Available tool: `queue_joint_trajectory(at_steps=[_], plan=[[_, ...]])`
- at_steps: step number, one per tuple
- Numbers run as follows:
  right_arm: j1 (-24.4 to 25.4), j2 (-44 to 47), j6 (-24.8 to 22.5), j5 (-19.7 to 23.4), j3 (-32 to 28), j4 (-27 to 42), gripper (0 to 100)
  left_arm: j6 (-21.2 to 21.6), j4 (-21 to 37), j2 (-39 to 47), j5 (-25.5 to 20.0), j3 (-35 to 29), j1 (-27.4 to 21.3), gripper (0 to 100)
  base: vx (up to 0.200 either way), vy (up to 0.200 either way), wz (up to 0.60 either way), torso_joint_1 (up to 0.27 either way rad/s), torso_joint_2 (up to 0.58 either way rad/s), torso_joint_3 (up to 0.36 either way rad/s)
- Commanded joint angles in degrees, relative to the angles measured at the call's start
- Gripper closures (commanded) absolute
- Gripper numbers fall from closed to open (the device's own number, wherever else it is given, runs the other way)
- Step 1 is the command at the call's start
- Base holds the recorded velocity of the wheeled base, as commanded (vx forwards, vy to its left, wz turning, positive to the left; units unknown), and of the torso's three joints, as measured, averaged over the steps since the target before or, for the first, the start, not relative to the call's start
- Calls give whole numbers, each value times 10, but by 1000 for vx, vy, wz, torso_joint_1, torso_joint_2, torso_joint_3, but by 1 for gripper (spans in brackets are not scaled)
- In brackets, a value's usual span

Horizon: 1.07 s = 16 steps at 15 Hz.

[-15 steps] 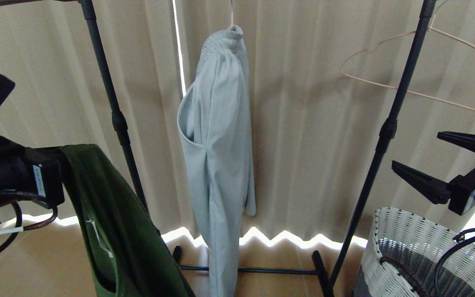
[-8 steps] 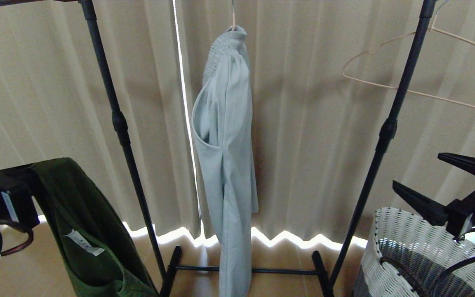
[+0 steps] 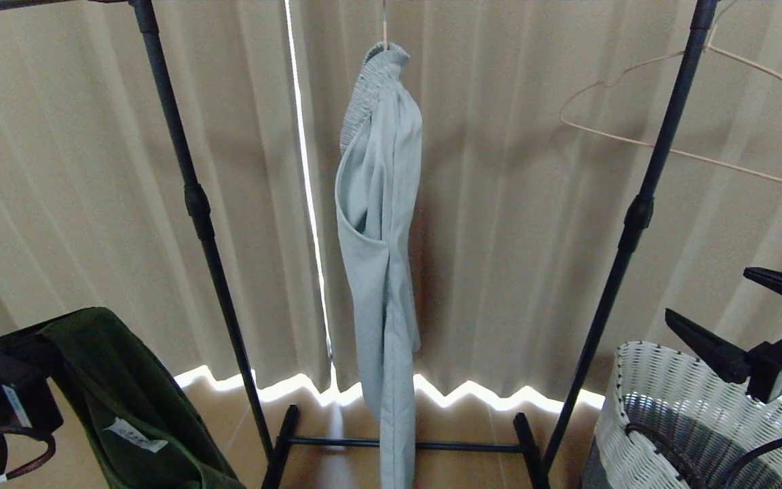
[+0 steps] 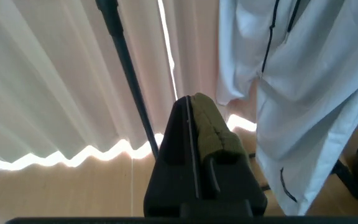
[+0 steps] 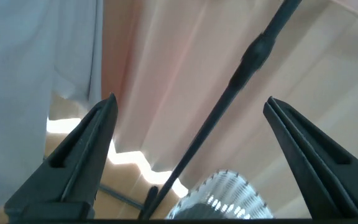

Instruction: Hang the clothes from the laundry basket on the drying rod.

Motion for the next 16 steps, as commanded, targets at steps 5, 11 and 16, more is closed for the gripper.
queue_joint_trajectory(at_steps=[5, 11, 16], plan=[[-2, -18, 1, -3, 20, -1, 0, 1, -1, 0, -5, 10, -21, 100, 0, 0, 0, 0, 0, 0], [-54, -17, 0, -6, 22, 2, 0, -2, -15, -2, -17, 5, -28, 100, 0, 0, 0, 0, 0, 0], [-54, -17, 0, -6, 21, 1, 0, -2, -26, -1, -17, 8, -28, 100, 0, 0, 0, 44, -170, -201]])
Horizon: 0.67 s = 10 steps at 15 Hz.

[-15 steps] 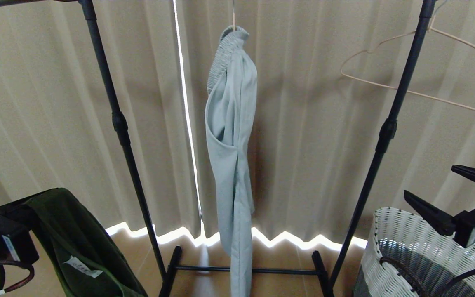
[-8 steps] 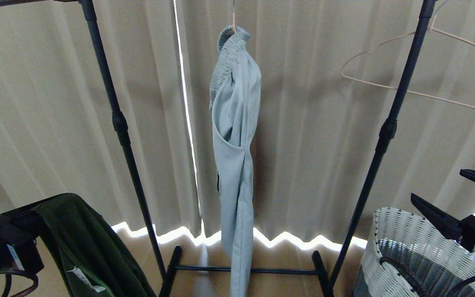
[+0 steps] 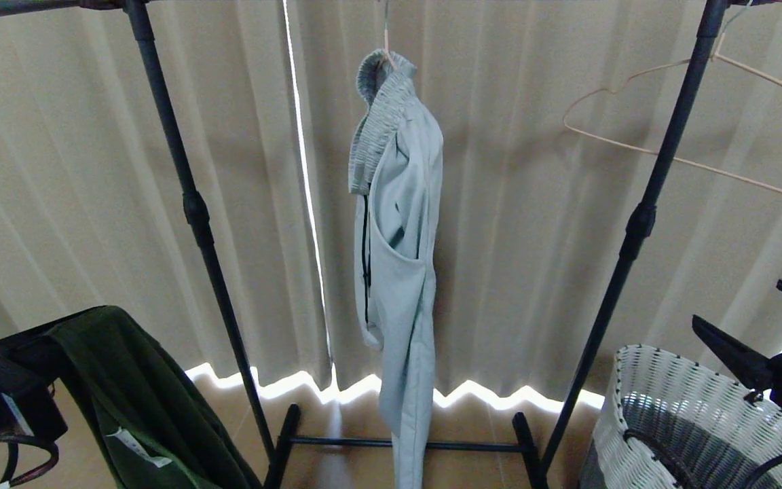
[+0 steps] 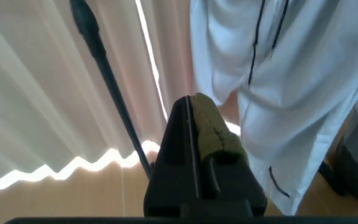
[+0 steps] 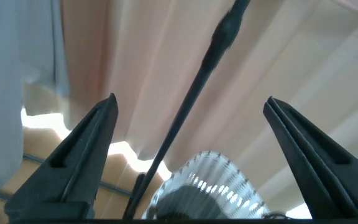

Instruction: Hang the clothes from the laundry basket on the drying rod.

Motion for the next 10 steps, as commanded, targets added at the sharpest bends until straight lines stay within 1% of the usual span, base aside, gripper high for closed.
queue_joint_trajectory(at_steps=[1, 4, 7, 10], plan=[[0, 2, 0, 0, 0, -2, 0, 0, -1, 2, 0, 1, 0, 100, 0, 0, 0, 119, -427, -330], [0, 1, 0, 0, 2, -2, 0, 0, -1, 3, 0, 1, 0, 100, 0, 0, 0, 105, -546, -315], [0, 1, 1, 1, 3, -2, 0, 0, -1, 5, -2, 8, -14, 100, 0, 0, 0, 159, -469, -317], [0, 2, 1, 1, 1, -2, 0, 0, -1, 5, -2, 9, -14, 100, 0, 0, 0, 167, -474, -303]])
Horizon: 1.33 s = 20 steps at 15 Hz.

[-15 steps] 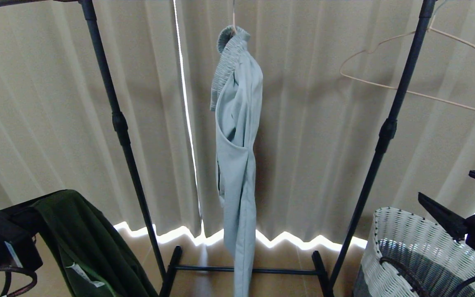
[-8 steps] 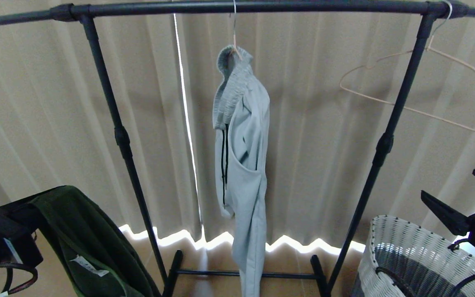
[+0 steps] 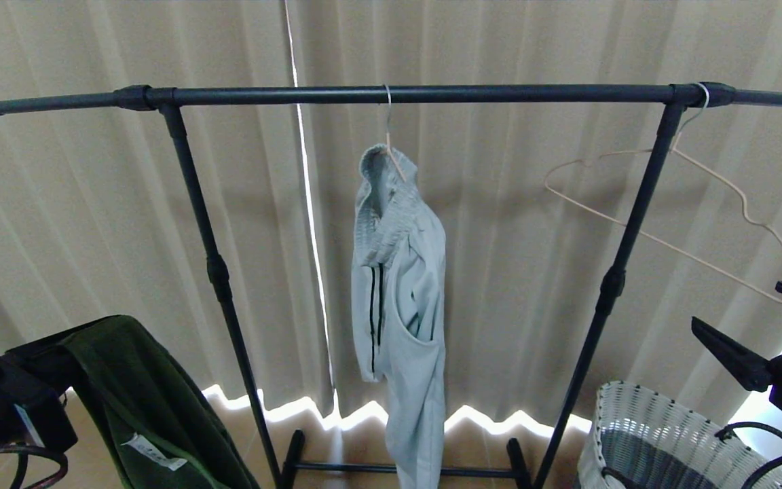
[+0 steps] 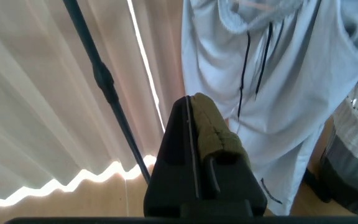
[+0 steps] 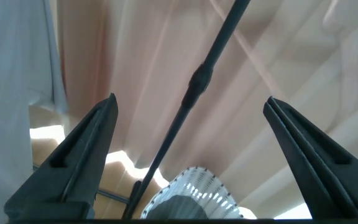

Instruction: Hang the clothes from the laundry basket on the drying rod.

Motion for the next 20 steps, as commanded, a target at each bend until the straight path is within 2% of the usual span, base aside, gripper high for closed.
queue_joint_trajectory(at_steps=[1, 4, 6, 8, 9, 11, 20], plan=[[0, 1, 0, 0, -2, -2, 0, 0, 0, 4, 0, 1, 0, 100, 0, 0, 0, 183, -461, -295], [0, 3, -2, 1, -5, 5, 0, 0, 0, 3, 0, 5, 0, 100, 0, 0, 0, 188, -476, -287], [0, 7, -1, 0, -21, 40, 0, 3, -1, 1, 1, 13, 1, 100, 0, 0, 0, 205, -491, -293], [0, -1, 15, 1, -70, 155, 0, 4, -1, 0, 1, 12, 2, 100, 0, 0, 0, 215, -508, -298], [0, -5, 53, 2, -119, 253, 0, 4, -2, -2, 1, 12, 2, 100, 0, 0, 0, 227, -515, -295], [2, -2, 83, 1, -151, 344, 0, 5, -2, -3, 1, 12, 3, 100, 0, 0, 0, 166, -386, -217], [3, -33, 85, -12, -108, 350, 0, -11, -1, -17, 1, 18, 11, 100, 0, 0, 0, 13, -29, -15]])
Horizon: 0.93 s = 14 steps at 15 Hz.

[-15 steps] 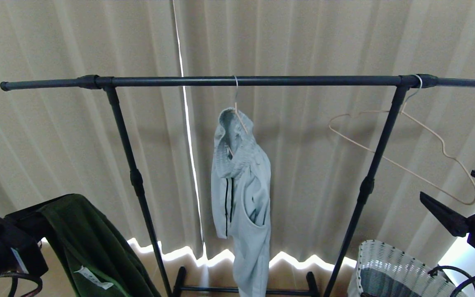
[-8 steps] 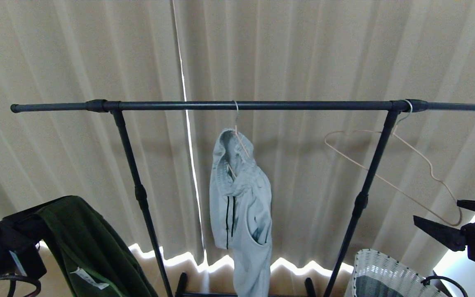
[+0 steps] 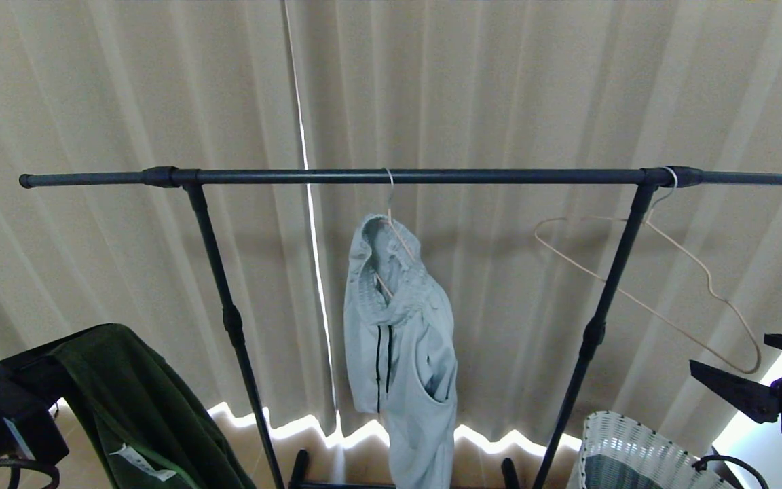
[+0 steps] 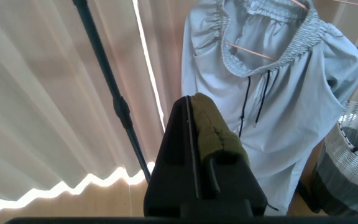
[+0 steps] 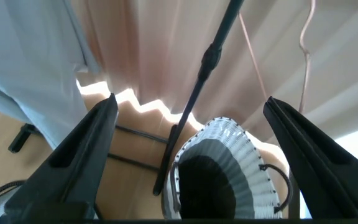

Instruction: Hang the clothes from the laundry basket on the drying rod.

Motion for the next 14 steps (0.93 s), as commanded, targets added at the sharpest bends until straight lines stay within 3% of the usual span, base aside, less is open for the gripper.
queue_joint_trajectory(at_steps=[1, 4, 7, 10, 14], plan=[[-4, -2, 0, 0, 15, -1, 0, -4, 0, -1, 0, 2, 5, 100, 0, 0, 0, 0, 0, 0], [-4, -6, -2, 0, 6, -1, 0, -5, 0, -1, 0, 2, 7, 100, 0, 0, 0, 0, 0, 0], [-4, -7, -2, 1, 38, -5, 0, -5, 0, -3, 0, 2, 7, 100, 0, 0, 0, 0, 0, 0], [-2, -18, -20, 2, 51, -58, 0, -7, 0, -3, 0, 4, 8, 100, 0, 0, 0, 0, 0, 0], [-10, -26, -19, 0, 56, -61, 0, -7, 0, -1, 0, 2, 8, 100, 0, 0, 0, 0, 0, 0]])
